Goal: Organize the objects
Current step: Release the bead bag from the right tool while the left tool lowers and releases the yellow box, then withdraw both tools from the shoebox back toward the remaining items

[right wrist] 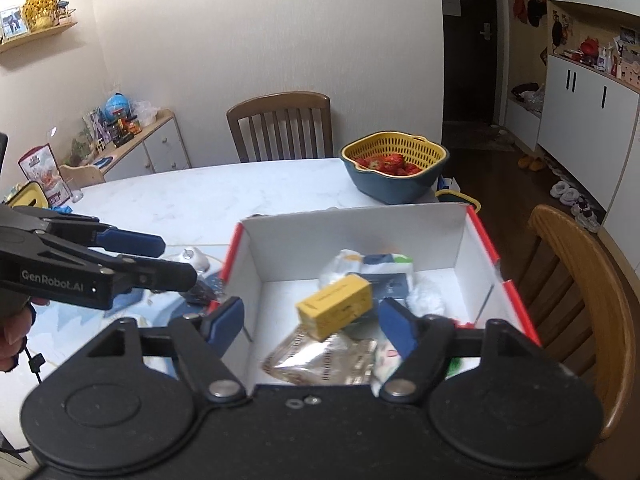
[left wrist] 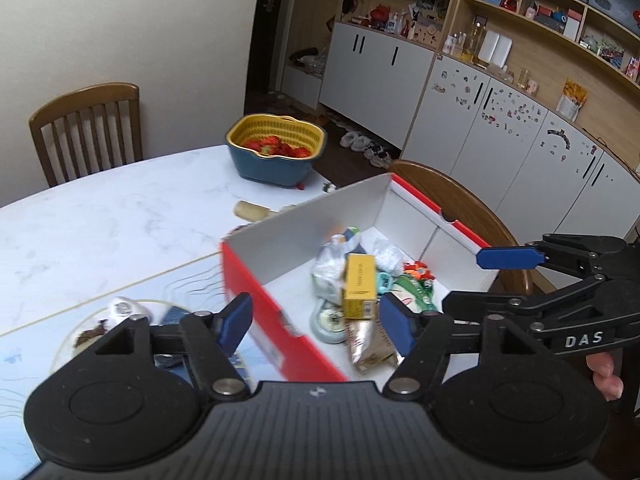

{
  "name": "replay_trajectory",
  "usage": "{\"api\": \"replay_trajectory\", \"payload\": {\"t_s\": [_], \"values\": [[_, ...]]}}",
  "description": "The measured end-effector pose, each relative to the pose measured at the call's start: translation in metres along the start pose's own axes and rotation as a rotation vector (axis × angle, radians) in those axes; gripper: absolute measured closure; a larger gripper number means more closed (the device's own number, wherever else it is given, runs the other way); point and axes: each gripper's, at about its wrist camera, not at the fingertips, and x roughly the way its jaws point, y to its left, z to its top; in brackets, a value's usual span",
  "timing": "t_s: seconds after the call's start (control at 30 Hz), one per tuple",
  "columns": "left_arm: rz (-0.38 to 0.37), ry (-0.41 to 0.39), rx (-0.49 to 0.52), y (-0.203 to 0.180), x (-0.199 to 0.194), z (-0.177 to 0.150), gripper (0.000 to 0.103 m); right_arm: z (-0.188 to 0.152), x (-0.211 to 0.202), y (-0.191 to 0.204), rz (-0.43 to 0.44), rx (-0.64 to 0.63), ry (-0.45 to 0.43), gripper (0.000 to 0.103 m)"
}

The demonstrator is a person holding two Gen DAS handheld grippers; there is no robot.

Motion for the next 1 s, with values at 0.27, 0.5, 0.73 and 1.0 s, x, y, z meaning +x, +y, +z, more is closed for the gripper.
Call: {"api": "replay_trajectory", "payload": {"t_s": [0.27,0.5,0.73,1.0], "values": [[0.016,-0.008,0.005,0.036,-0.020,-0.009,0.023,-0.002,0.004,0.044,-0.004,0.020,-0.019,0.015],[0.035,-0.012,0.005,0.068,-0.033,-0.017,0.019,-0.001,0.016,0.078,-0.009,0.030,-0.031,0.008],[0.046,0.000,-0.009,0.103,-0.037,-0.025,0.018,0.003,0.030,0.111,-0.012,0.019,-0.031,0.006],[0.037,0.015,-0.009,0.142,-0.031,-0.040,0.006,0.004,0.056,0.142,-0.014,-0.008,0.016,0.006]]}}
